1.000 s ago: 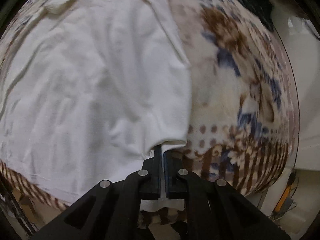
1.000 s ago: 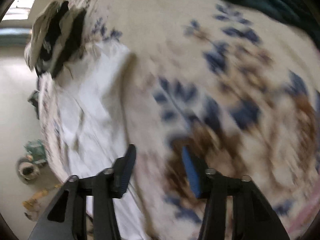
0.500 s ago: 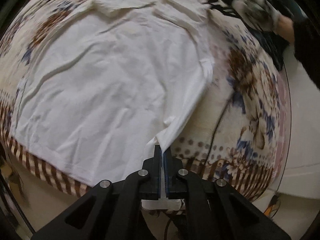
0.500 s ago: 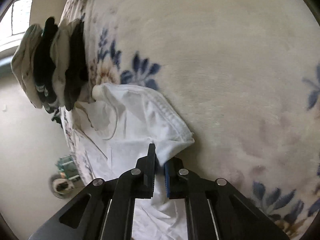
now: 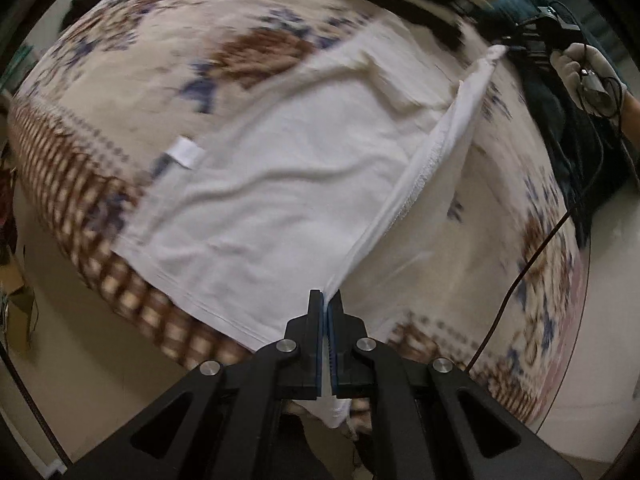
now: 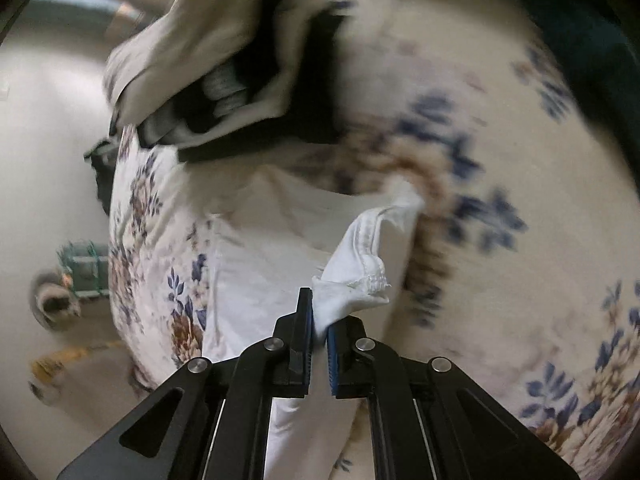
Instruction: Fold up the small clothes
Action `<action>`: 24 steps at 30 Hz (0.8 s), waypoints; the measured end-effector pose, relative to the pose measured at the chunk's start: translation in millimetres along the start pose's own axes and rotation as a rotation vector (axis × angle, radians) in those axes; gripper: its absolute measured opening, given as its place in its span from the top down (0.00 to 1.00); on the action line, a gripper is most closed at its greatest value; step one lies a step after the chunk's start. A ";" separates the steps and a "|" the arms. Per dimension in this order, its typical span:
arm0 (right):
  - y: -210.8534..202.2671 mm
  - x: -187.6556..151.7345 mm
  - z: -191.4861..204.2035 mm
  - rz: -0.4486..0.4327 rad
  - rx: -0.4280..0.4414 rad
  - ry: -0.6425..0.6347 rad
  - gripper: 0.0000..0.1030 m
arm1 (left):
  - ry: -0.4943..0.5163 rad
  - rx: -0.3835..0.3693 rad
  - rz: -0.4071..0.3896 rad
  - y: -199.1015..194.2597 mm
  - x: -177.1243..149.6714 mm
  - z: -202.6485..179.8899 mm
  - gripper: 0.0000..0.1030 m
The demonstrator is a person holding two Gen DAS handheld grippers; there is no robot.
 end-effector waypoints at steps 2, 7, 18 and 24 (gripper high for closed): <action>12.0 9.5 35.7 0.007 -0.034 -0.023 0.94 | -0.031 0.001 -0.009 -1.9 11.2 25.7 1.00; 69.0 39.4 124.3 0.032 -0.169 -0.066 0.94 | -0.102 -0.015 -0.020 6.9 37.8 84.6 1.00; 164.5 72.8 192.0 0.039 -0.360 -0.013 0.94 | -0.156 -0.051 0.040 44.5 66.3 149.2 0.99; 183.3 75.8 183.6 0.101 -0.319 0.076 0.86 | -0.292 -0.145 0.178 67.2 73.0 207.2 0.92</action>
Point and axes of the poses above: each gripper's, at about its wrist camera, not at the fingertips, and y roughly the way its jaws point, z to its left, x to its top, the point moved 1 cm from there along y, roughly the way its jaws point, and after that the axes turned 11 degrees about z, right-handed, at the moved point
